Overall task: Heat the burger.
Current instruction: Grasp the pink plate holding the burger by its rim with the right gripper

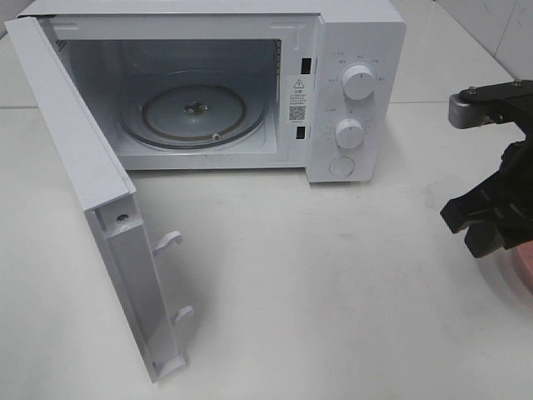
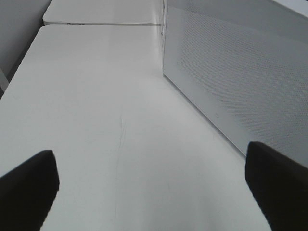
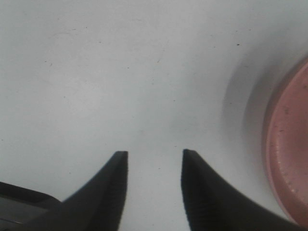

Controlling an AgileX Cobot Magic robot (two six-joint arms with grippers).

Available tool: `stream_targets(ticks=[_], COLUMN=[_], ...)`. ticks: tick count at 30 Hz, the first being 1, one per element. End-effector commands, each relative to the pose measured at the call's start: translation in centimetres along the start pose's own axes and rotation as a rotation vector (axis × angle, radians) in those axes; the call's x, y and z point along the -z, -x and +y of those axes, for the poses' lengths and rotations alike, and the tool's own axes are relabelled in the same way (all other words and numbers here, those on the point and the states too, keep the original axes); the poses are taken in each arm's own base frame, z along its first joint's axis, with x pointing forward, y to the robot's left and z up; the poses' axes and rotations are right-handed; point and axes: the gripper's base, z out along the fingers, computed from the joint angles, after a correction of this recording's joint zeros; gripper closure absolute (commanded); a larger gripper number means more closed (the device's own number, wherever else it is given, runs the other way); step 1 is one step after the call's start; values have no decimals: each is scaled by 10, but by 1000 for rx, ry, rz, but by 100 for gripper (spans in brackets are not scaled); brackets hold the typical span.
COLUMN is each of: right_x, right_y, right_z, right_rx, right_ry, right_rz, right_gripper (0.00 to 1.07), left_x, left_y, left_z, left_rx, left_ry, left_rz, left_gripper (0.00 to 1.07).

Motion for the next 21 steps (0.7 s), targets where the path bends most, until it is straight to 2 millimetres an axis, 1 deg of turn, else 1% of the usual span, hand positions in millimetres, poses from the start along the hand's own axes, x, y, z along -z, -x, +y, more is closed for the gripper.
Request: stream_targets(ticks=[1,2,3,4,5,6,11,12,13,14,15,16,17,18,19,20,21], right_x=[8,8,8,8,8,8,8,8,8,8,8,8,8,9,9,9,9], right_y=[4,4,4,4,4,4,2,1,1,0,-1,-1,-3,-3,-3,-5,-5], right_z=[-6,-6,-7,-7,-7,-8,-10,-16,-16,-21,-29,-29,-39,-43,-43,-51,-51], right_rx=[45,45,50,55,55,57,69,49,49,29,-3,-3,-18,-38,-38,-55,-55], right_ry=[-52,-52,-58,-65,-65,-66,-85,-96,-96,-100,-110,-110,-118,-122,-122,-126,-126], right_rz=[0,0,0,-1,-1,3,29,37,37,42,51,51,61,62,62,64,64], right_gripper=[30,30,22,6,6,2,4,4,4,4,5,5,6,6,6,7,7], left_x=[2,2,2,2,2,2,2,2,2,2,2,2,2,2,2,2,2], left_y=[-1,-1,-1,-1,-1,-1,-1,-1,-1,-1,-1,-1,-1,-1,-1,-1,-1], left_z=[0,0,0,0,0,0,0,0,0,0,0,0,0,0,0,0,0], left_rx=[2,2,2,2,2,2,2,2,2,2,2,2,2,2,2,2,2], left_ry=[-4,-4,-4,-4,-4,-4,-4,-4,-4,-4,-4,-4,-4,-4,-4,-4,-4], left_rz=[-20,-20,-20,-20,-20,-20,-20,-20,-20,-20,-20,-20,-20,-20,-20,-20,-20], left_gripper=[3,3,3,3,3,3,3,3,3,3,3,3,3,3,3,3,3])
